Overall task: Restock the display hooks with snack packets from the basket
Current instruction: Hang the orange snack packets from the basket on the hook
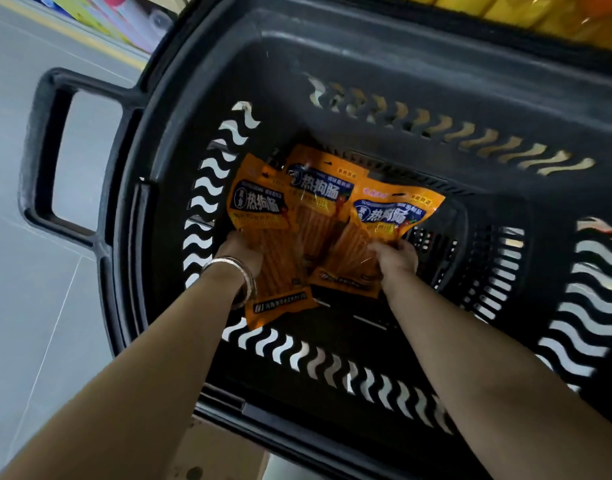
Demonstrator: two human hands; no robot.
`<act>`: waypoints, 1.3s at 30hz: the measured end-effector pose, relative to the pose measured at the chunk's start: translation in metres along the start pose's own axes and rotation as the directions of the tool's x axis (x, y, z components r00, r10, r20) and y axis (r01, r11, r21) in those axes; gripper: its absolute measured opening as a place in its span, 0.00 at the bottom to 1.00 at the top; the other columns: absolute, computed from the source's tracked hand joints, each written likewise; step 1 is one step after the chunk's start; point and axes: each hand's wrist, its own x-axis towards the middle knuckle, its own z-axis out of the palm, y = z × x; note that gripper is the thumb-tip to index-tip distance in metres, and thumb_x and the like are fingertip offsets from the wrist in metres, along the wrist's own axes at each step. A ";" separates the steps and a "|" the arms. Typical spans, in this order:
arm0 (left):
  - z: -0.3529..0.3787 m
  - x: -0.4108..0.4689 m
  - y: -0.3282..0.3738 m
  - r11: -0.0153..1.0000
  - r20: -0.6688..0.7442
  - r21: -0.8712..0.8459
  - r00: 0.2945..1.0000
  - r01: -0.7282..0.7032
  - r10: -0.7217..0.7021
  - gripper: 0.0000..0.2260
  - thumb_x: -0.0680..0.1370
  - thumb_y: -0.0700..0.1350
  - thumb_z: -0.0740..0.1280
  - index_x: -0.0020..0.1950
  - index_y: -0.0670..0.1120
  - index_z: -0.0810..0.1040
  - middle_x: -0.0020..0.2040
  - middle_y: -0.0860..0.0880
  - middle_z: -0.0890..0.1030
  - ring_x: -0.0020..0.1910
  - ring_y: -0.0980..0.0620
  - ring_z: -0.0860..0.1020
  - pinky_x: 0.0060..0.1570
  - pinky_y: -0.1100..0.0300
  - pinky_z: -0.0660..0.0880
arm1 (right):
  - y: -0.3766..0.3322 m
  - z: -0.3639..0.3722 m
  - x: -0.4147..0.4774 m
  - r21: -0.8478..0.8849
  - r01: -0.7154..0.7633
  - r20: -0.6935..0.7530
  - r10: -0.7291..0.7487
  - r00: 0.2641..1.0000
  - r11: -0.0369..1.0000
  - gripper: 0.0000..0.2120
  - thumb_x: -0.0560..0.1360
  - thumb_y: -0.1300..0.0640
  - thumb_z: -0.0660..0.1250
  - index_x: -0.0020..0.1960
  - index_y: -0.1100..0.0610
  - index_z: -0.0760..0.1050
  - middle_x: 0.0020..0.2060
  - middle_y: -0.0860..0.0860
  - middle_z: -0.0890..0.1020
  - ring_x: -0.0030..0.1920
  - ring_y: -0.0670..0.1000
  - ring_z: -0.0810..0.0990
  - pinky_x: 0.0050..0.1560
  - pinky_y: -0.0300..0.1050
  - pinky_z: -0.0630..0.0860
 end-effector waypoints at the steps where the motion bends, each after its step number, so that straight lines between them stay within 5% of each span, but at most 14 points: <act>1: -0.002 -0.006 0.002 1.000 -0.001 -0.023 1.000 -0.007 0.007 0.21 0.79 0.48 0.61 0.71 0.44 0.65 0.63 0.41 0.74 0.60 0.40 0.74 0.58 0.52 0.70 | -0.001 -0.012 -0.003 -0.036 0.037 -0.011 -0.037 0.999 0.999 0.27 0.63 0.58 0.76 0.61 0.56 0.76 0.53 0.56 0.82 0.50 0.55 0.81 0.56 0.50 0.78; 4: -0.008 -0.029 0.010 0.993 -0.054 -0.109 0.998 -0.050 0.044 0.20 0.77 0.50 0.63 0.68 0.47 0.68 0.58 0.44 0.77 0.55 0.43 0.76 0.55 0.53 0.71 | -0.002 -0.052 -0.022 -0.147 0.158 -0.091 -0.172 0.981 0.976 0.24 0.64 0.56 0.75 0.58 0.56 0.76 0.54 0.57 0.81 0.52 0.56 0.80 0.51 0.41 0.73; 7: -0.016 -0.062 0.020 0.974 -0.075 -0.195 0.992 -0.113 0.100 0.18 0.76 0.52 0.65 0.64 0.51 0.70 0.54 0.49 0.78 0.53 0.46 0.77 0.57 0.52 0.73 | -0.009 -0.091 -0.053 -0.266 0.252 -0.103 -0.287 0.952 0.930 0.25 0.62 0.47 0.78 0.53 0.58 0.76 0.55 0.58 0.76 0.54 0.58 0.78 0.49 0.43 0.72; 11: -0.026 -0.112 0.031 0.939 -0.141 -0.255 0.969 -0.232 0.201 0.15 0.75 0.50 0.66 0.60 0.49 0.72 0.51 0.49 0.78 0.48 0.48 0.76 0.49 0.58 0.71 | -0.024 -0.132 -0.107 -0.228 0.498 -0.036 -0.519 0.854 0.837 0.21 0.64 0.42 0.76 0.48 0.55 0.79 0.45 0.54 0.83 0.47 0.56 0.81 0.50 0.49 0.78; 14: -0.032 -0.158 0.039 0.899 -0.199 -0.291 0.940 -0.328 0.278 0.15 0.76 0.48 0.66 0.62 0.49 0.72 0.50 0.48 0.78 0.47 0.48 0.75 0.50 0.58 0.71 | -0.036 -0.169 -0.152 -0.159 0.627 -0.020 -0.638 0.770 0.763 0.18 0.66 0.36 0.71 0.43 0.50 0.75 0.35 0.44 0.80 0.40 0.51 0.81 0.40 0.45 0.74; 20: -0.035 -0.262 0.077 0.761 -0.297 -0.302 0.816 -0.573 0.497 0.13 0.78 0.56 0.61 0.54 0.49 0.75 0.47 0.52 0.78 0.44 0.52 0.75 0.46 0.59 0.67 | -0.048 -0.268 -0.218 -0.050 0.834 -0.054 -0.835 0.547 0.549 0.17 0.76 0.43 0.63 0.60 0.51 0.72 0.42 0.41 0.80 0.42 0.43 0.77 0.41 0.38 0.73; 23: -0.024 -0.319 0.099 0.664 -0.348 -0.267 0.712 -0.699 0.610 0.11 0.77 0.56 0.62 0.49 0.51 0.76 0.42 0.54 0.77 0.44 0.53 0.75 0.47 0.60 0.67 | -0.046 -0.331 -0.236 0.020 0.878 -0.140 -0.868 0.477 0.479 0.16 0.78 0.49 0.63 0.58 0.59 0.75 0.47 0.52 0.82 0.51 0.53 0.80 0.50 0.43 0.73; 26: 0.005 -0.375 0.117 0.523 -0.359 -0.272 0.590 -0.807 0.723 0.08 0.77 0.55 0.63 0.49 0.52 0.77 0.46 0.53 0.80 0.50 0.50 0.78 0.53 0.56 0.72 | -0.038 -0.402 -0.250 0.117 0.891 -0.232 -0.860 0.455 0.439 0.13 0.79 0.52 0.62 0.60 0.58 0.75 0.54 0.52 0.81 0.57 0.50 0.77 0.61 0.45 0.71; 29: 0.045 -0.429 0.135 0.371 -0.365 -0.285 0.458 -0.884 0.810 0.06 0.78 0.52 0.64 0.53 0.55 0.77 0.52 0.53 0.80 0.55 0.50 0.78 0.57 0.54 0.72 | -0.027 -0.477 -0.263 0.142 0.902 -0.360 -0.827 0.431 0.408 0.11 0.80 0.50 0.60 0.53 0.54 0.77 0.44 0.47 0.81 0.47 0.45 0.76 0.52 0.44 0.71; 32: 0.082 -0.488 0.159 0.247 -0.345 -0.368 0.378 -0.897 0.859 0.03 0.77 0.48 0.67 0.47 0.56 0.78 0.48 0.55 0.81 0.53 0.51 0.78 0.57 0.55 0.73 | -0.019 -0.554 -0.275 0.088 0.936 -0.468 -0.815 0.342 0.342 0.10 0.80 0.49 0.60 0.49 0.53 0.77 0.39 0.49 0.80 0.40 0.43 0.74 0.45 0.40 0.68; 35: 0.110 -0.545 0.189 0.182 -0.371 -0.422 0.353 -0.888 0.859 0.10 0.77 0.44 0.67 0.38 0.56 0.79 0.35 0.65 0.80 0.42 0.63 0.78 0.45 0.66 0.72 | -0.017 -0.623 -0.285 0.029 0.963 -0.537 -0.809 0.240 0.267 0.13 0.79 0.52 0.62 0.43 0.60 0.76 0.34 0.57 0.78 0.35 0.48 0.71 0.36 0.33 0.65; 39: 0.128 -0.610 0.229 0.161 -0.439 -0.493 0.405 -0.855 0.802 0.11 0.76 0.57 0.65 0.40 0.53 0.78 0.40 0.59 0.78 0.43 0.56 0.76 0.47 0.63 0.67 | -0.030 -0.695 -0.305 0.036 0.984 -0.595 -0.787 0.161 0.174 0.07 0.80 0.55 0.62 0.42 0.48 0.73 0.35 0.41 0.75 0.35 0.36 0.72 0.38 0.30 0.66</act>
